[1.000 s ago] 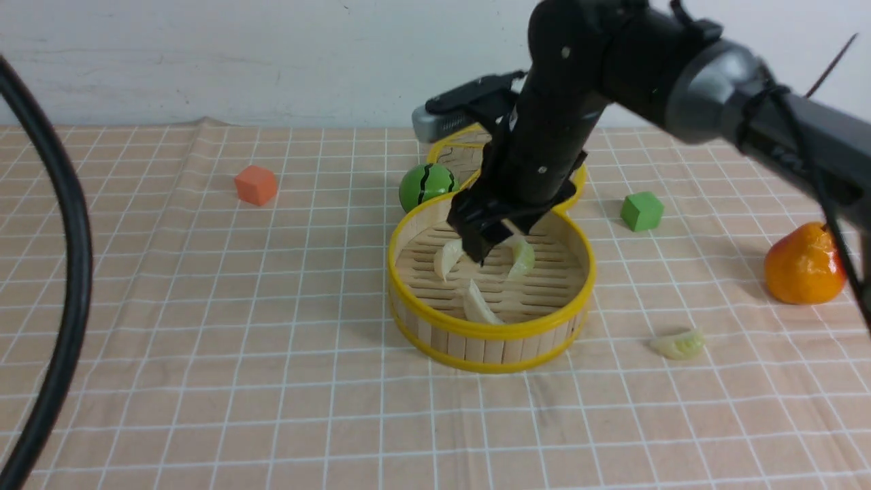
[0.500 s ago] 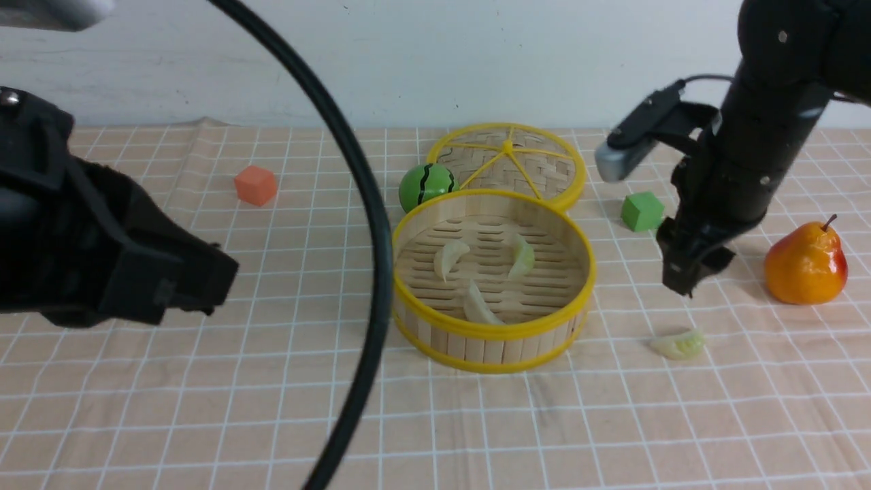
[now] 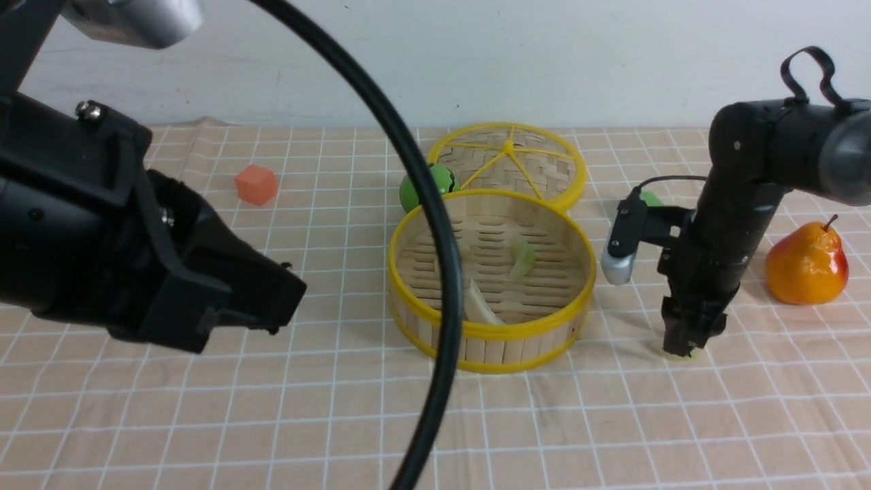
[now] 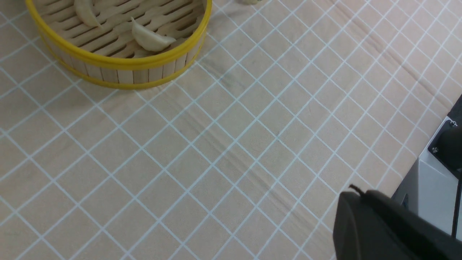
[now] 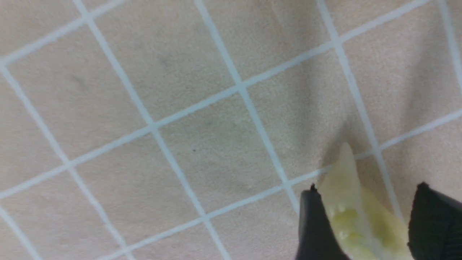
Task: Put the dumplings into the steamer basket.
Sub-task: Use the right arm to grab a dumpling, then use the right arm to put the dumpling into the steamer
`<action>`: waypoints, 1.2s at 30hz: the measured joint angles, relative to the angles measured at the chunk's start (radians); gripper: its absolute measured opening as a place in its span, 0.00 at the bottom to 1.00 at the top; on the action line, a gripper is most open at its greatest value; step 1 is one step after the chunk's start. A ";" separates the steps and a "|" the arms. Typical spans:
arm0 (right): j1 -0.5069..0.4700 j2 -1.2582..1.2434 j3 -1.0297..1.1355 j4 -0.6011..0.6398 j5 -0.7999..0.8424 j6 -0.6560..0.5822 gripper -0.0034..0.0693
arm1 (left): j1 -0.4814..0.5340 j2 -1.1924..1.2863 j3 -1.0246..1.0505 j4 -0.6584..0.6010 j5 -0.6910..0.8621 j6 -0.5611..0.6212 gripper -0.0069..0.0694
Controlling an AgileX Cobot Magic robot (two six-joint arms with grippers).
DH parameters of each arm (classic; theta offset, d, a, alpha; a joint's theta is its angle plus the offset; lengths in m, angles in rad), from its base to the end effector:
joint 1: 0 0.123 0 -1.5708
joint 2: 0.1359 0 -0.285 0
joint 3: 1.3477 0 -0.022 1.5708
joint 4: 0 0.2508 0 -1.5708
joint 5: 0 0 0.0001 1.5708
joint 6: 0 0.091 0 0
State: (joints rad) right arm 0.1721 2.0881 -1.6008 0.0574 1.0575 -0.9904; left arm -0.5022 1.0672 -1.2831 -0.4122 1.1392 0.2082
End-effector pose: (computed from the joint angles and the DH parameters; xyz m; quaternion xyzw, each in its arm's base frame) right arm 0.4160 0.0769 0.1816 -0.5374 0.8410 0.0011 0.0621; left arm 0.1499 -0.1201 0.4238 0.3054 0.8611 -0.2535 0.3178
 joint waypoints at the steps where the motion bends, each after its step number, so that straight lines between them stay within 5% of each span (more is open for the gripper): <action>1: 0.000 0.010 0.000 -0.009 -0.004 -0.008 0.52 | 0.000 0.003 0.000 0.000 0.000 0.000 0.08; 14: 0.000 0.027 0.001 -0.032 0.003 -0.011 0.32 | 0.000 0.012 0.000 0.004 0.000 0.000 0.09; 23: 0.014 -0.010 -0.091 -0.065 0.086 0.210 0.32 | 0.000 0.012 0.000 0.004 0.019 0.000 0.09; 30: 0.175 -0.084 -0.312 0.115 0.151 0.434 0.32 | 0.000 0.012 0.000 0.004 0.020 0.003 0.09; 36: 0.281 -0.003 -0.333 0.093 0.057 0.558 0.32 | 0.000 0.011 0.000 0.008 0.026 0.003 0.10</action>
State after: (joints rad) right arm 0.4534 2.0853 -1.9338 0.1507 1.1146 -0.4324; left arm -0.5022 1.0782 -1.2831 -0.4042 1.1653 0.2114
